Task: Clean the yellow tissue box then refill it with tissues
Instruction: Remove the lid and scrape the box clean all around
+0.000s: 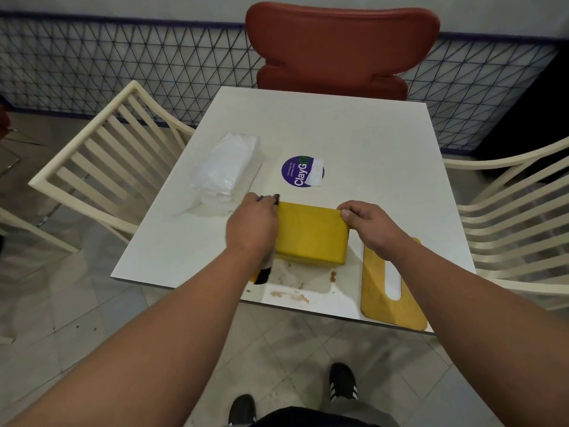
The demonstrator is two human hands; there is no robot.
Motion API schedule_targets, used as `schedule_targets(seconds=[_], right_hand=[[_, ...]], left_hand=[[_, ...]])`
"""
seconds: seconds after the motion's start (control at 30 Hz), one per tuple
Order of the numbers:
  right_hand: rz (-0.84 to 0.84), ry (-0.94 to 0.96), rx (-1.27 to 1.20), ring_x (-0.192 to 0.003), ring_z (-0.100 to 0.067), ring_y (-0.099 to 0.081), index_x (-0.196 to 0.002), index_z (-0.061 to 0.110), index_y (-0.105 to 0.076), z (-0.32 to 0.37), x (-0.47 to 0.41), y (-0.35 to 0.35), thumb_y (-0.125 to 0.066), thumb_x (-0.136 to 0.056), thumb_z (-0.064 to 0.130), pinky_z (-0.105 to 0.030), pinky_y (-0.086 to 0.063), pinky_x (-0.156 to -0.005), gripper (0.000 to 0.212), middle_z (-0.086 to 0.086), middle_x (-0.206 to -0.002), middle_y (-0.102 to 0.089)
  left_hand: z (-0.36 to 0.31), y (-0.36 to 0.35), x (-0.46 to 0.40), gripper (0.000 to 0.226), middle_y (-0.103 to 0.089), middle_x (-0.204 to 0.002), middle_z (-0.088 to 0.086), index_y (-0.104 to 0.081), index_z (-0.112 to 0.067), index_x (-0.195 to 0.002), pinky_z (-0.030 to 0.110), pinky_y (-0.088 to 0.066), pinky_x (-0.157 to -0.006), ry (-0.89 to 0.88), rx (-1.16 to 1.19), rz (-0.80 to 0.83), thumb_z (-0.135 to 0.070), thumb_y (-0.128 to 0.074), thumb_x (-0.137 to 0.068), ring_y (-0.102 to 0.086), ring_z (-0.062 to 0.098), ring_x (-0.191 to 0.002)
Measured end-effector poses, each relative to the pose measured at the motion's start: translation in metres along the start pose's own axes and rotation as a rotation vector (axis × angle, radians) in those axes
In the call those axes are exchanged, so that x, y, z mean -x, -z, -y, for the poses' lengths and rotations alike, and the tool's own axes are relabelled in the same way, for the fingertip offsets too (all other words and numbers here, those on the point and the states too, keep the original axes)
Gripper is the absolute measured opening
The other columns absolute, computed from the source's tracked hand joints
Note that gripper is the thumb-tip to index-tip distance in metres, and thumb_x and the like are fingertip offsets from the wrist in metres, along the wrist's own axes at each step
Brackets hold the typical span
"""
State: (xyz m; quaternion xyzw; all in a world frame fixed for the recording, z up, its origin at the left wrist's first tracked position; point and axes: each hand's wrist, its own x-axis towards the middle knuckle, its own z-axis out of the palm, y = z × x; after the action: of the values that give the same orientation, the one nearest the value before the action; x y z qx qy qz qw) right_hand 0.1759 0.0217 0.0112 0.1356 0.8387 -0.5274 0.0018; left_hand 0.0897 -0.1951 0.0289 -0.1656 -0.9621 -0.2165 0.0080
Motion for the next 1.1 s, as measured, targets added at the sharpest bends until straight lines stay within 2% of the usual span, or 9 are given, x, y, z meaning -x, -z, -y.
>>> schedule_targets(seconds=[0.17,0.33,0.43,0.5,0.6,0.73,0.9,1.0,1.1], right_hand=[[0.001,-0.017,-0.007,-0.100,-0.022,-0.058,-0.102,0.017,-0.065,0.000,-0.001,0.000,-0.046,-0.101,0.022,-0.038,-0.046,-0.089,0.020,-0.002,-0.101,-0.065],[0.053,-0.063,0.027,-0.101,-0.020,-0.056,-0.093,0.023,-0.067,0.009,-0.007,0.006,-0.048,-0.097,0.014,-0.040,-0.043,-0.091,0.021,0.001,-0.100,-0.065],[0.114,-0.064,0.180,-0.103,-0.020,-0.056,-0.095,0.021,-0.068,0.028,-0.017,0.006,-0.048,-0.091,0.008,-0.032,-0.045,-0.083,0.024,0.001,-0.105,-0.065],[0.146,-0.020,0.346,-0.101,-0.017,-0.054,-0.103,0.022,-0.067,0.046,-0.026,-0.003,-0.049,-0.092,0.014,-0.026,-0.042,-0.076,0.022,0.002,-0.110,-0.063],[0.173,0.088,0.564,-0.105,-0.017,-0.052,-0.111,0.020,-0.067,0.075,-0.043,-0.029,-0.047,-0.095,0.025,-0.026,-0.041,-0.080,0.025,0.000,-0.117,-0.062],[0.216,0.112,0.638,-0.109,-0.022,-0.053,-0.117,0.014,-0.064,0.108,-0.063,-0.074,-0.046,-0.096,0.026,-0.029,-0.045,-0.083,0.030,-0.004,-0.120,-0.061],[0.249,0.106,0.759,-0.112,-0.025,-0.053,-0.124,0.012,-0.060,0.121,-0.074,-0.110,-0.051,-0.095,0.031,-0.028,-0.041,-0.082,0.035,-0.007,-0.127,-0.059],[0.286,0.069,0.663,-0.110,-0.024,-0.053,-0.123,0.015,-0.059,0.130,-0.066,-0.101,-0.052,-0.096,0.026,-0.027,-0.040,-0.081,0.031,-0.005,-0.122,-0.059],[0.233,0.018,0.334,-0.086,-0.012,-0.054,-0.104,0.019,-0.064,0.142,-0.054,-0.081,-0.052,-0.095,0.019,-0.028,-0.043,-0.072,0.015,0.005,-0.094,-0.060]], left_hand=[[0.041,0.013,0.000,0.034,-0.055,-0.108,0.013,-0.065,-0.016,-0.115,0.030,-0.037,-0.070,0.174,0.054,-0.084,-0.027,-0.037,-0.100,-0.055,0.029,-0.087],[0.052,0.012,0.003,0.029,-0.057,-0.103,0.012,-0.066,-0.016,-0.114,0.028,-0.035,-0.071,0.193,0.155,-0.101,-0.024,-0.043,-0.098,-0.052,0.025,-0.086],[0.055,0.012,0.003,0.030,-0.057,-0.103,0.011,-0.066,-0.017,-0.115,0.028,-0.035,-0.072,0.199,0.184,-0.097,-0.025,-0.043,-0.098,-0.054,0.026,-0.090],[0.057,0.012,0.003,0.030,-0.057,-0.103,0.011,-0.066,-0.018,-0.116,0.027,-0.035,-0.073,0.199,0.195,-0.088,-0.025,-0.043,-0.098,-0.054,0.026,-0.090],[0.059,0.011,0.003,0.030,-0.058,-0.106,0.011,-0.065,-0.019,-0.119,0.026,-0.036,-0.075,0.195,0.225,-0.078,-0.025,-0.044,-0.098,-0.055,0.026,-0.093],[0.064,0.010,0.002,0.031,-0.057,-0.108,0.008,-0.063,-0.023,-0.123,0.024,-0.037,-0.076,0.197,0.253,-0.045,-0.027,-0.044,-0.098,-0.056,0.025,-0.097],[0.080,0.012,0.003,0.031,-0.057,-0.108,0.007,-0.063,-0.025,-0.123,0.024,-0.036,-0.077,0.175,0.266,0.015,-0.028,-0.045,-0.098,-0.055,0.023,-0.099],[0.097,0.020,0.005,0.030,-0.061,-0.106,0.005,-0.065,-0.021,-0.120,0.023,-0.036,-0.076,0.167,0.319,-0.010,-0.023,-0.045,-0.098,-0.056,0.020,-0.096],[0.112,0.030,0.004,0.028,-0.065,-0.103,-0.001,-0.067,-0.017,-0.117,0.022,-0.036,-0.077,0.217,0.408,-0.019,-0.020,-0.046,-0.098,-0.052,0.011,-0.089]])
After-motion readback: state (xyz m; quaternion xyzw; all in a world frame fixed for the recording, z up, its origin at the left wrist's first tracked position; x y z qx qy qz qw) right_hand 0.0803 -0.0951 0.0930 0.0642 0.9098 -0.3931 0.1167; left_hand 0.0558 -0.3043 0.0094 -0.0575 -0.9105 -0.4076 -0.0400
